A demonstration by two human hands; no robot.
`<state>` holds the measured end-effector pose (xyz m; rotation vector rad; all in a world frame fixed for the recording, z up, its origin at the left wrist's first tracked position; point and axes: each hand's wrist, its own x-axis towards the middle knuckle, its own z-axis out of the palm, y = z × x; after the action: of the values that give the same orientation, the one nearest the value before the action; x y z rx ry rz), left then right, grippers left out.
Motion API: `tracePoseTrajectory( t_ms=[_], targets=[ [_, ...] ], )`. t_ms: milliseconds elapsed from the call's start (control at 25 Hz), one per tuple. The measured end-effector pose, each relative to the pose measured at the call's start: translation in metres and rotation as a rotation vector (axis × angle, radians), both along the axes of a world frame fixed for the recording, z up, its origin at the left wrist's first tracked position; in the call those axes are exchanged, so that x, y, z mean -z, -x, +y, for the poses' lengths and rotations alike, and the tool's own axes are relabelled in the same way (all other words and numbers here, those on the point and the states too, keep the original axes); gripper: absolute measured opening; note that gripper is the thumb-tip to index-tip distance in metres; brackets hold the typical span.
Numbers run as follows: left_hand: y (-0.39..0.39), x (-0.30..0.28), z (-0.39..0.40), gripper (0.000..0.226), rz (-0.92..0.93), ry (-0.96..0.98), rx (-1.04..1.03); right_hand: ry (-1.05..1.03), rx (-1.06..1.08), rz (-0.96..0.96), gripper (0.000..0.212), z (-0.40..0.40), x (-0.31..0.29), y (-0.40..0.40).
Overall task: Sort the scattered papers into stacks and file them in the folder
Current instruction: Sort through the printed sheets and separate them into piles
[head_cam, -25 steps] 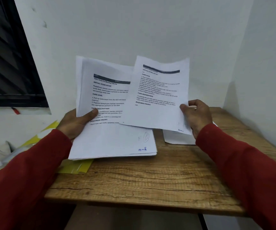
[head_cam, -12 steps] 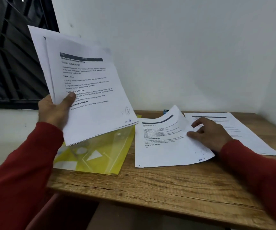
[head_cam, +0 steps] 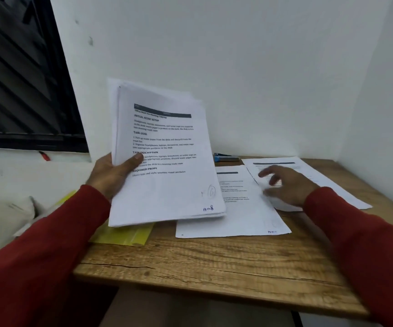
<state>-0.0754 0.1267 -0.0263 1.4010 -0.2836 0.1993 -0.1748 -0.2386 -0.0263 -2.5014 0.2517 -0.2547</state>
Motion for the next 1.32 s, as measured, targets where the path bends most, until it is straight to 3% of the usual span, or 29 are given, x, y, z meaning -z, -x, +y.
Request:
tracePoseTrajectory(
  t_ms=[40, 120, 280, 520, 720, 840, 1000, 1200, 1320],
  targets=[
    [0.003, 0.004, -0.011, 0.021, 0.030, -0.009, 0.042, -0.194, -0.013, -0.109, 0.025, 0.004, -0.001, 0.001],
    [0.009, 0.011, -0.031, 0.026, 0.070, -0.038, 0.134, -0.605, -0.083, -0.213, 0.031, 0.022, -0.003, 0.003],
    [0.020, 0.015, -0.056, 0.037, 0.111, -0.003, 0.249, -0.830, -0.102, -0.243, 0.043, 0.046, -0.002, 0.003],
    [0.023, 0.016, -0.059, 0.039, 0.120, 0.041, 0.294, -0.888, -0.066, -0.354, 0.010, 0.031, -0.003, 0.001],
    [0.017, 0.019, -0.053, 0.045, 0.068, 0.049, 0.143, -0.770, 0.325, -0.698, 0.030, -0.031, -0.016, -0.005],
    [0.014, 0.021, -0.050, 0.043, 0.060, 0.048, 0.117, -0.788, 0.440, -0.779, 0.046, -0.068, -0.010, -0.001],
    [0.012, 0.020, -0.049, 0.043, 0.056, 0.034, 0.127, -0.866, 0.465, -0.765, 0.030, -0.074, -0.006, -0.008],
    [0.011, 0.012, -0.034, 0.023, 0.050, 0.028, 0.043, -1.019, 0.357, -0.564, 0.009, -0.049, -0.007, -0.004],
    [0.003, 0.003, -0.003, 0.043, 0.027, 0.001, -0.056, -0.884, 0.271, -0.447, 0.008, -0.034, -0.008, 0.001]
  ],
)
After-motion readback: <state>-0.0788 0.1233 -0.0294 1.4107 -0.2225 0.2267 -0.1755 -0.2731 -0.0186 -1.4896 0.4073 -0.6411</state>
